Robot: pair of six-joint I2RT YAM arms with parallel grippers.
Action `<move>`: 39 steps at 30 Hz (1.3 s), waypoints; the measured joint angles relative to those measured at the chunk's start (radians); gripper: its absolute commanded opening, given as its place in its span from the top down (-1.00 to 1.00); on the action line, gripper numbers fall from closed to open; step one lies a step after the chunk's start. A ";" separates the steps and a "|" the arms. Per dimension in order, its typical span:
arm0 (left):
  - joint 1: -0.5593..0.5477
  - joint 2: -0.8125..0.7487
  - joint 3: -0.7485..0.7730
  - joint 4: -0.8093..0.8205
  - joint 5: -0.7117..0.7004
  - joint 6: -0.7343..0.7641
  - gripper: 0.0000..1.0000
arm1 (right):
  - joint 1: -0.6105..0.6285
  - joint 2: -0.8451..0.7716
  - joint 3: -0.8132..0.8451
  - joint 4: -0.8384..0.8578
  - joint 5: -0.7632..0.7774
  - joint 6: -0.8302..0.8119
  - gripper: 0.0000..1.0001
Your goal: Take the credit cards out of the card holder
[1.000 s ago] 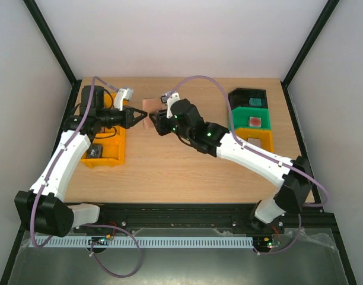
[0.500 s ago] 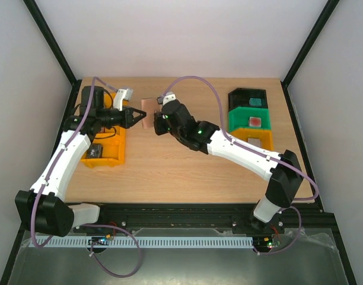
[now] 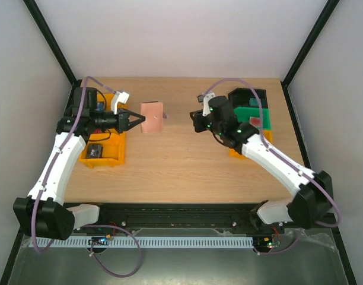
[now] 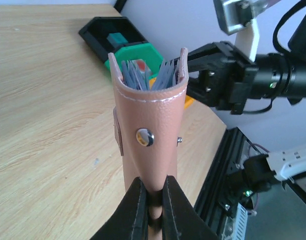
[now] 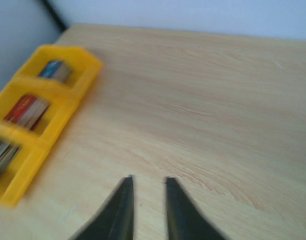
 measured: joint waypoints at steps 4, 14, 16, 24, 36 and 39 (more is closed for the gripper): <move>0.002 0.001 0.071 -0.133 0.057 0.129 0.95 | -0.062 -0.137 -0.053 0.046 -0.277 -0.066 -0.12; 0.002 -0.026 0.251 -0.460 0.243 0.503 0.95 | -0.100 -0.108 -0.027 0.264 -0.812 -0.044 -0.54; 0.002 -0.031 0.247 -0.468 0.252 0.508 0.95 | -0.088 -0.081 -0.026 0.291 -0.879 -0.032 -0.58; 0.002 -0.031 0.238 -0.467 0.270 0.502 0.95 | -0.020 -0.064 0.006 0.309 -0.988 -0.051 -0.58; 0.003 -0.031 0.206 -0.468 0.276 0.511 0.95 | 0.015 -0.002 0.098 0.304 -0.997 -0.082 -0.33; 0.003 -0.031 0.206 -0.477 0.281 0.528 0.95 | 0.023 0.010 0.104 0.306 -1.004 -0.084 0.27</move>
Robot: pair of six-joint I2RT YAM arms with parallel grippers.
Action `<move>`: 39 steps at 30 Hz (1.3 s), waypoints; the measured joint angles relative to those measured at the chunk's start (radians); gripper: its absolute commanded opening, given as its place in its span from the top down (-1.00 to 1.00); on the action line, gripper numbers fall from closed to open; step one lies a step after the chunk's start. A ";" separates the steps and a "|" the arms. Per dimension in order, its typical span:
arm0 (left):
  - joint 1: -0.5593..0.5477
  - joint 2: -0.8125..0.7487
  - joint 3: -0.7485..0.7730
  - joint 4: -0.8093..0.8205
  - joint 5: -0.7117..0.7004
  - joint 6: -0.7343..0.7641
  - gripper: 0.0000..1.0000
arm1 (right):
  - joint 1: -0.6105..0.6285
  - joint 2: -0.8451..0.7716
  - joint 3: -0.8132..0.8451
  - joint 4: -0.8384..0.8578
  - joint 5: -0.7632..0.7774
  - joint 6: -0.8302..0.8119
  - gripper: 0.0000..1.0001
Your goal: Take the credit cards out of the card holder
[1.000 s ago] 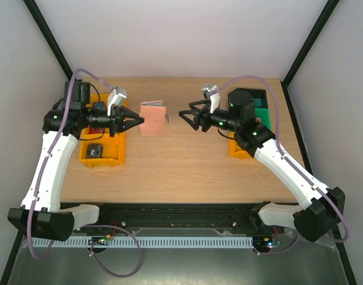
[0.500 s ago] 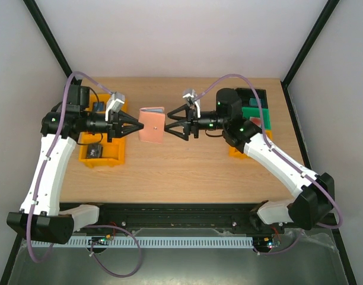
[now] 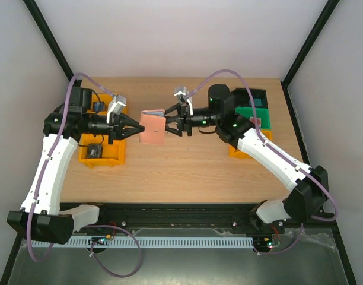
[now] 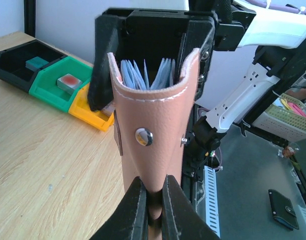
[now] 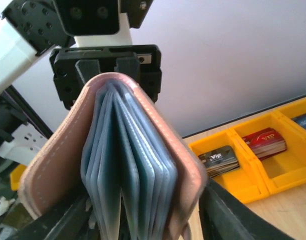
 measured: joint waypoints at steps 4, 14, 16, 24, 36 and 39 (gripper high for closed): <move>0.001 0.000 -0.007 -0.004 0.000 0.006 0.77 | 0.013 0.005 0.000 0.006 -0.029 0.019 0.96; 0.018 -0.020 -0.144 0.291 -0.240 -0.325 -0.99 | 0.029 0.000 -0.030 -0.027 0.162 0.108 0.97; 0.019 -0.020 -0.158 0.320 -0.298 -0.356 -0.99 | 0.042 0.001 -0.019 -0.087 0.334 0.136 0.97; 0.006 -0.020 -0.174 0.399 -0.455 -0.411 -0.99 | 0.198 0.105 0.172 -0.352 1.001 0.249 0.97; -0.050 -0.008 -0.183 0.459 -0.552 -0.448 -0.99 | 0.309 0.245 0.324 -0.436 1.139 0.273 0.97; -0.052 0.002 -0.196 0.476 -0.557 -0.465 -0.99 | 0.310 0.254 0.335 -0.444 1.133 0.272 0.97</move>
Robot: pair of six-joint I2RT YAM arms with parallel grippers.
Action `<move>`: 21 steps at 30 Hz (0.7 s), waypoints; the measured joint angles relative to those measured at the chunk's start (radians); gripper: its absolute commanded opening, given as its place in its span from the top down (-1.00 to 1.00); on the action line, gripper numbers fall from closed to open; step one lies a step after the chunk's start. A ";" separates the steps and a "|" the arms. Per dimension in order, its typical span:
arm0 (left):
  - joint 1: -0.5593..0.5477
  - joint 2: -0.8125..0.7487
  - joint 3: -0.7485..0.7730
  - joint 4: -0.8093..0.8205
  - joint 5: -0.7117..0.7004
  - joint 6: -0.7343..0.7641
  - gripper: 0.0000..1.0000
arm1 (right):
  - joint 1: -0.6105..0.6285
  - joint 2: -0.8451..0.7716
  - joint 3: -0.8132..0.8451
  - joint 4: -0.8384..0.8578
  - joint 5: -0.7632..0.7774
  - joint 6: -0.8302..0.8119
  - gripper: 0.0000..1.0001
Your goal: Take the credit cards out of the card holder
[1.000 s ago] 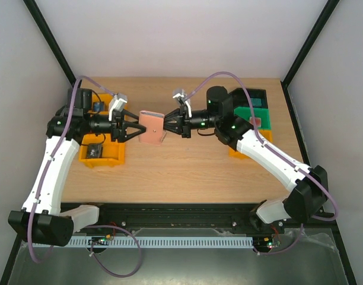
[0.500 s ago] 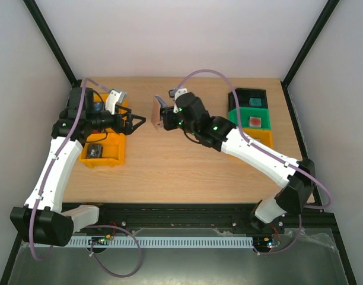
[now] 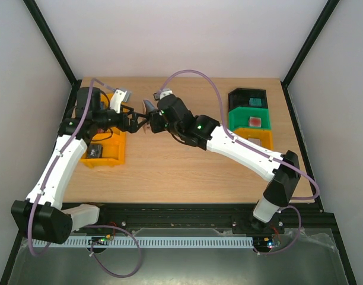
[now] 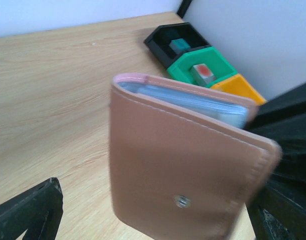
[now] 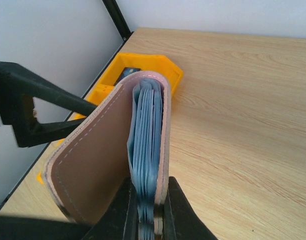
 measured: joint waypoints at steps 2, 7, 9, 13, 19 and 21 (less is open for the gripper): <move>0.000 0.008 -0.006 0.010 -0.038 -0.007 -0.99 | 0.000 0.000 0.001 -0.002 -0.017 -0.004 0.97; 0.010 0.010 -0.015 0.025 -0.129 -0.011 -0.95 | -0.009 -0.006 -0.005 0.000 -0.085 -0.037 0.97; 0.032 0.007 -0.015 0.032 -0.131 -0.014 -0.90 | -0.021 -0.026 -0.027 0.009 -0.133 -0.052 0.97; 0.103 -0.003 -0.016 0.029 -0.033 -0.024 -0.63 | -0.079 -0.121 -0.117 0.048 -0.303 -0.079 0.97; 0.127 -0.018 -0.016 0.020 0.168 -0.022 -0.55 | -0.151 -0.223 -0.187 0.124 -0.513 -0.115 0.97; 0.124 -0.021 -0.016 0.015 0.240 -0.021 -0.45 | -0.155 -0.230 -0.194 0.147 -0.566 -0.120 0.97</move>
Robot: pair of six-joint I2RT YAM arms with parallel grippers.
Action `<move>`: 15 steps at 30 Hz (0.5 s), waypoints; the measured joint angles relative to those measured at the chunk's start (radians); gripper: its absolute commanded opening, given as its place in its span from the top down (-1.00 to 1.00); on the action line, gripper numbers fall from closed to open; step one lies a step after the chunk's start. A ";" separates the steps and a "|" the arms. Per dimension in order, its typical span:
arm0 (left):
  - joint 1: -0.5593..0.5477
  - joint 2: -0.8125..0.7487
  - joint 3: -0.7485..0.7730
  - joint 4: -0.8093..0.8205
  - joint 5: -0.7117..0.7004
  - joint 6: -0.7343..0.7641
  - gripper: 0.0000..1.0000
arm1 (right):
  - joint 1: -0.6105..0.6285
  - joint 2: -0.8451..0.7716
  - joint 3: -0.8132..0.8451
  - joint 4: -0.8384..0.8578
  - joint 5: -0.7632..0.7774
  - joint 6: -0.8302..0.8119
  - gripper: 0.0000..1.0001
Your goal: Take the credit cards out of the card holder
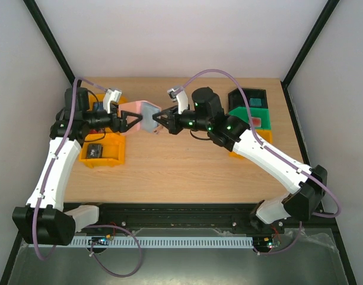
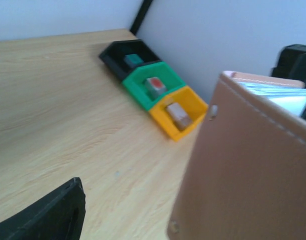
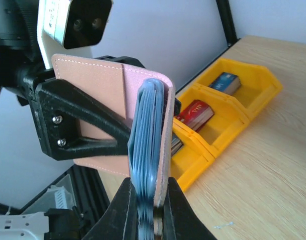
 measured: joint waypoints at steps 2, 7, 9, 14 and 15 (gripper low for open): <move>-0.006 -0.002 0.000 -0.007 0.060 0.003 -0.13 | 0.000 0.000 -0.004 0.026 -0.042 -0.004 0.97; -0.027 -0.014 -0.006 -0.025 0.146 0.019 0.94 | -0.016 0.006 -0.018 0.068 -0.117 -0.006 0.94; -0.028 -0.020 -0.012 -0.030 0.148 0.027 0.95 | -0.023 0.006 -0.021 0.071 -0.135 -0.011 0.76; -0.021 -0.020 -0.014 -0.040 0.183 0.041 0.95 | -0.042 -0.013 -0.076 0.135 -0.198 -0.032 0.29; -0.021 -0.020 -0.014 -0.043 0.198 0.042 0.95 | -0.045 -0.024 -0.094 0.150 -0.208 -0.031 0.24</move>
